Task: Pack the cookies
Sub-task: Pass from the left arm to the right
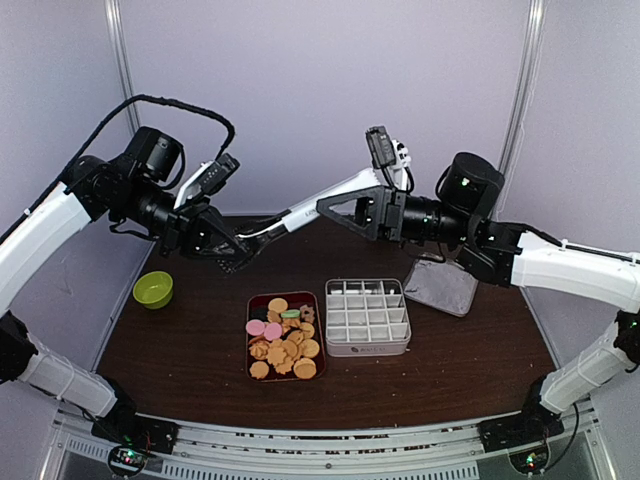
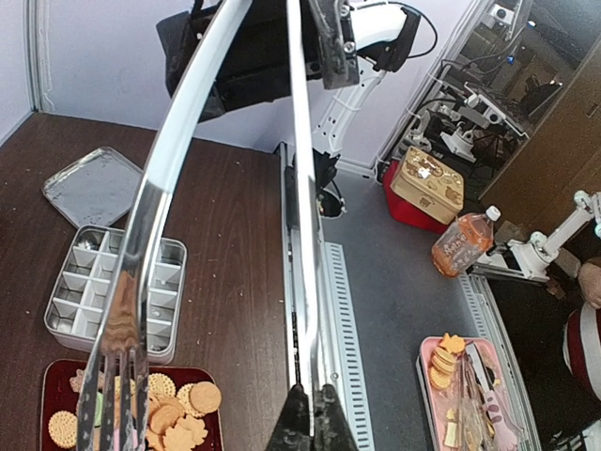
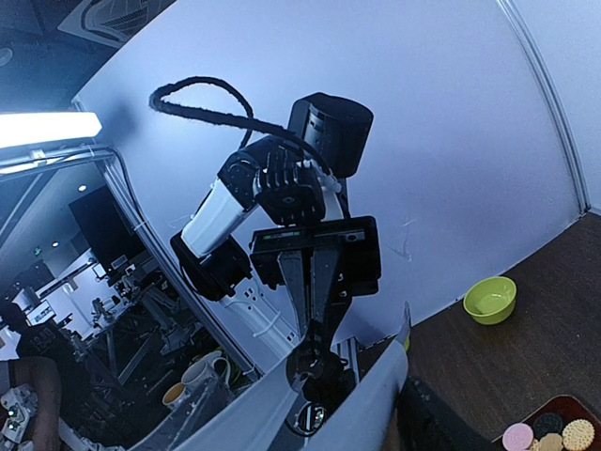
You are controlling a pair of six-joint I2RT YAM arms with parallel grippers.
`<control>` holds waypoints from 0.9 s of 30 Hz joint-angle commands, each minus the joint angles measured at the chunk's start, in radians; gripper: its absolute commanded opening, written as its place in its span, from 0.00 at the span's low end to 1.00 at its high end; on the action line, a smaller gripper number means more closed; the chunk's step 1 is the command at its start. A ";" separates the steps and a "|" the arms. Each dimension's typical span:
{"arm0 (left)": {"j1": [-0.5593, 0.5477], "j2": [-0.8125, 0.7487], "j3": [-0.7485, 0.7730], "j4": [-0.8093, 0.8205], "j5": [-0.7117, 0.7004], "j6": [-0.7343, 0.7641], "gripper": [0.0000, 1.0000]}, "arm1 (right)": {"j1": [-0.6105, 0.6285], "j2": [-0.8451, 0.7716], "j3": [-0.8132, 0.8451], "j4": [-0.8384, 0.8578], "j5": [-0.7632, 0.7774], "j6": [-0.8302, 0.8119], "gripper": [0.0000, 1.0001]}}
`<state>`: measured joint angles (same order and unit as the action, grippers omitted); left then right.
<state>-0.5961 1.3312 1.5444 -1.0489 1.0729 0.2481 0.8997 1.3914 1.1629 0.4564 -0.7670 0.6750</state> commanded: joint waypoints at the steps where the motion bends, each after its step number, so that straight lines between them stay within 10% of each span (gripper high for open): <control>1: -0.001 -0.007 -0.006 0.026 -0.030 -0.008 0.00 | 0.036 -0.018 0.063 -0.057 0.016 -0.073 0.62; 25: -0.001 -0.038 -0.050 0.019 -0.110 0.054 0.00 | 0.040 -0.038 0.070 -0.092 0.057 -0.093 0.32; 27: -0.002 -0.037 -0.046 0.017 -0.116 0.051 0.12 | 0.039 -0.042 0.074 -0.115 0.068 -0.108 0.30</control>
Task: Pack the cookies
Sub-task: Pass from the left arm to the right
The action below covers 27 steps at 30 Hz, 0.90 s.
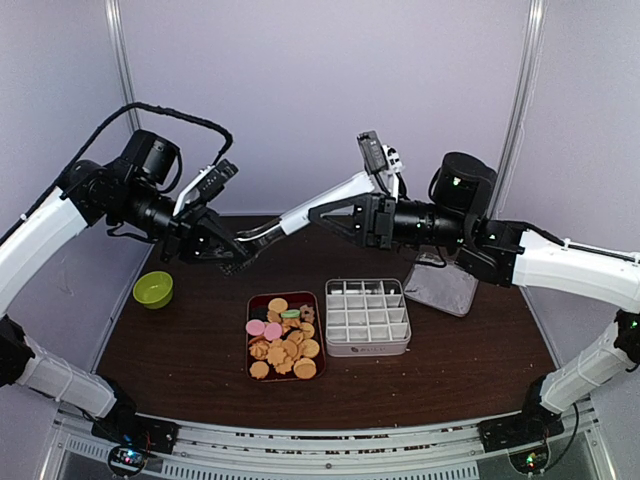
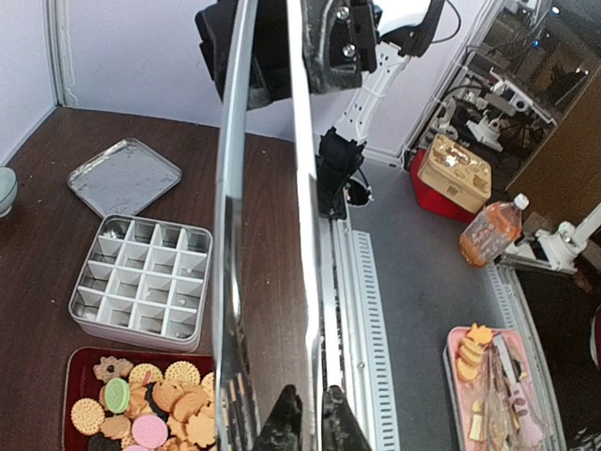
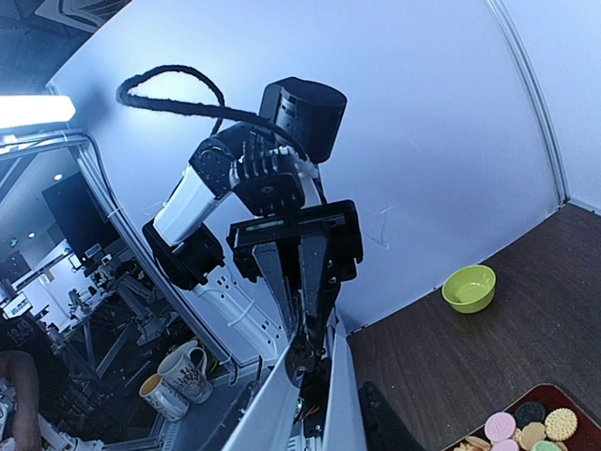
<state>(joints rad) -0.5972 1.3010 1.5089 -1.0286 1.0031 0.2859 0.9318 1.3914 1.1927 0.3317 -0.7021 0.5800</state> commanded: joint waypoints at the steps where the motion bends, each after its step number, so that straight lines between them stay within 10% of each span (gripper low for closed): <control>1: 0.000 -0.006 -0.008 -0.004 -0.048 0.013 0.18 | 0.008 -0.045 0.047 -0.007 0.011 -0.023 0.28; 16: 0.117 0.028 0.093 -0.130 -0.270 0.065 0.82 | 0.096 -0.077 0.076 -0.382 0.363 -0.273 0.21; 27: 0.391 -0.089 -0.029 -0.099 -0.531 0.140 0.91 | 0.262 0.087 0.120 -0.479 0.777 -0.378 0.21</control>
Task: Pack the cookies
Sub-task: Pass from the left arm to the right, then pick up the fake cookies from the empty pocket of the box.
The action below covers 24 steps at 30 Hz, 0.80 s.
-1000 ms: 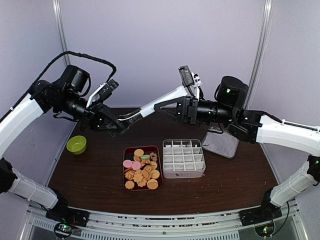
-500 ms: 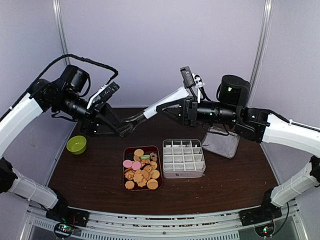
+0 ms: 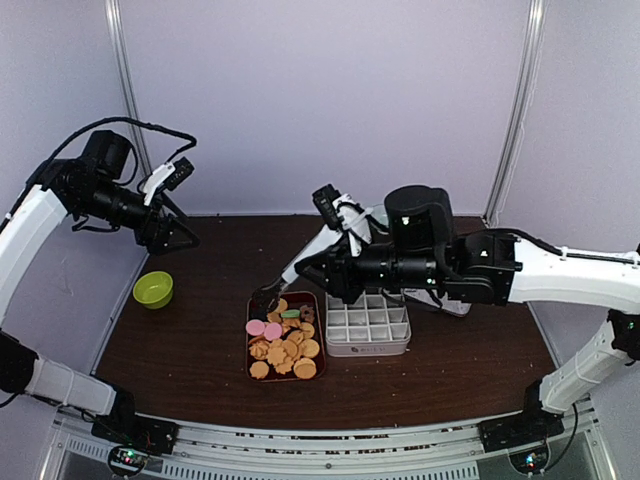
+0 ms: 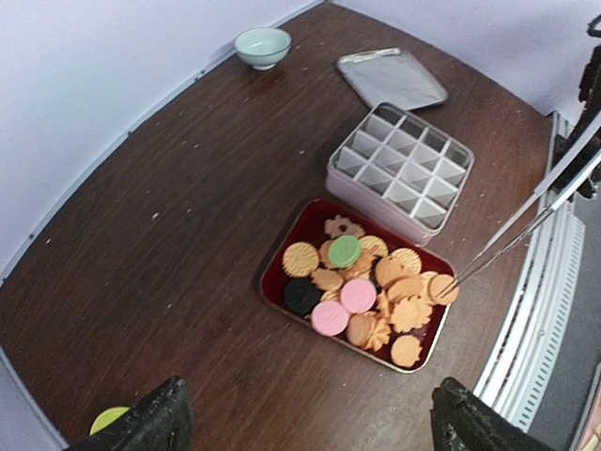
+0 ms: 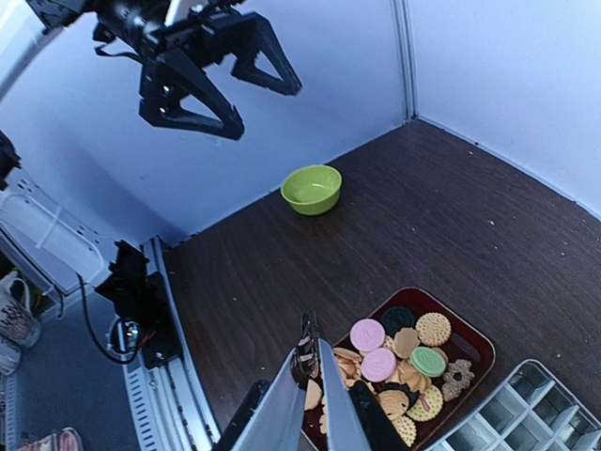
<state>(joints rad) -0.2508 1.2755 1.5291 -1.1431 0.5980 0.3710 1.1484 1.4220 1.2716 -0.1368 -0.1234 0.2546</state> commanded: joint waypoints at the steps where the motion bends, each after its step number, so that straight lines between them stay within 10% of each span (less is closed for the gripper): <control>1: 0.055 -0.075 -0.074 0.012 -0.136 0.062 0.91 | 0.056 0.074 0.049 -0.003 0.207 -0.058 0.21; 24: 0.069 -0.083 -0.262 -0.026 -0.121 0.091 0.93 | 0.075 0.358 0.232 -0.022 0.213 -0.169 0.24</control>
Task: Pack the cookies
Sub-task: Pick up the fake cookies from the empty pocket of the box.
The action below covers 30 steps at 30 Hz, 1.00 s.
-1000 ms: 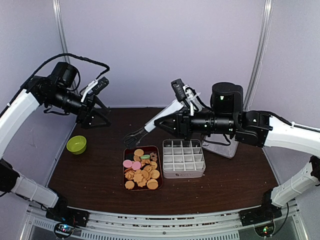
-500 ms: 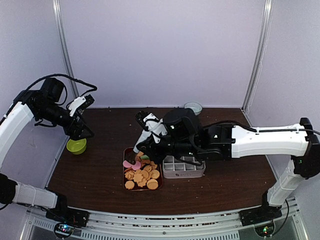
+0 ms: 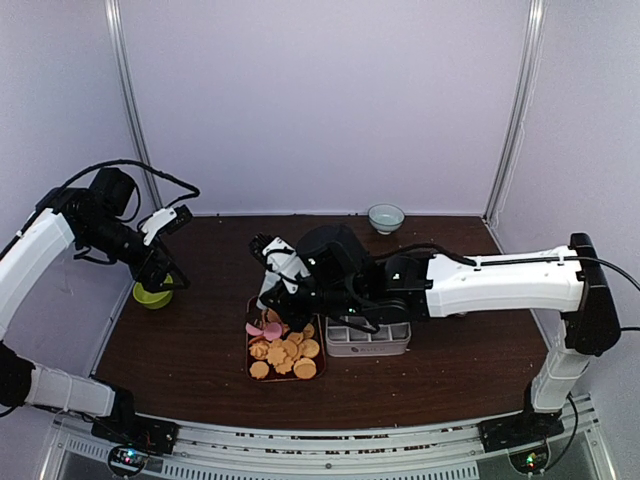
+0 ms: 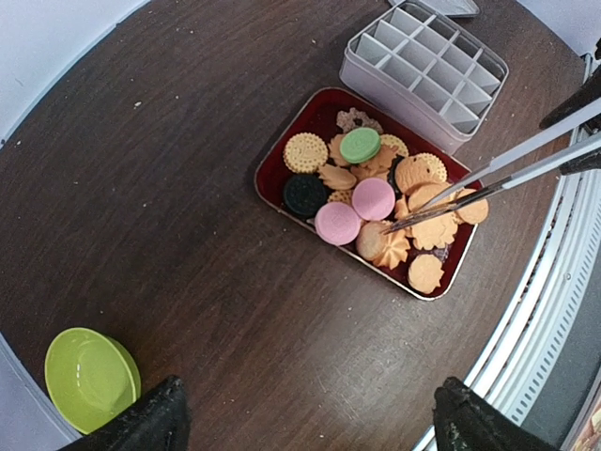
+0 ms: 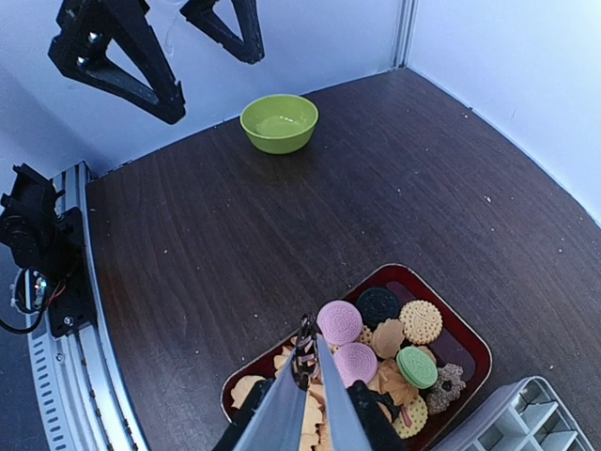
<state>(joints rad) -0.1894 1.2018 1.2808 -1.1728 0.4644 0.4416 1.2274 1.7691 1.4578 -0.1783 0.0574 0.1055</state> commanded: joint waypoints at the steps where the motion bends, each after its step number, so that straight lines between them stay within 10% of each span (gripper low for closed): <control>1: 0.008 -0.010 -0.014 0.004 0.010 0.023 0.93 | -0.007 0.012 0.045 0.020 0.041 -0.019 0.24; 30: 0.007 -0.004 0.031 -0.020 0.010 0.069 0.94 | -0.117 0.057 0.041 0.021 0.118 -0.044 0.40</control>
<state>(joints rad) -0.1894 1.1969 1.2793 -1.1904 0.4644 0.4965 1.1145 1.8065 1.4673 -0.1898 0.1646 0.0658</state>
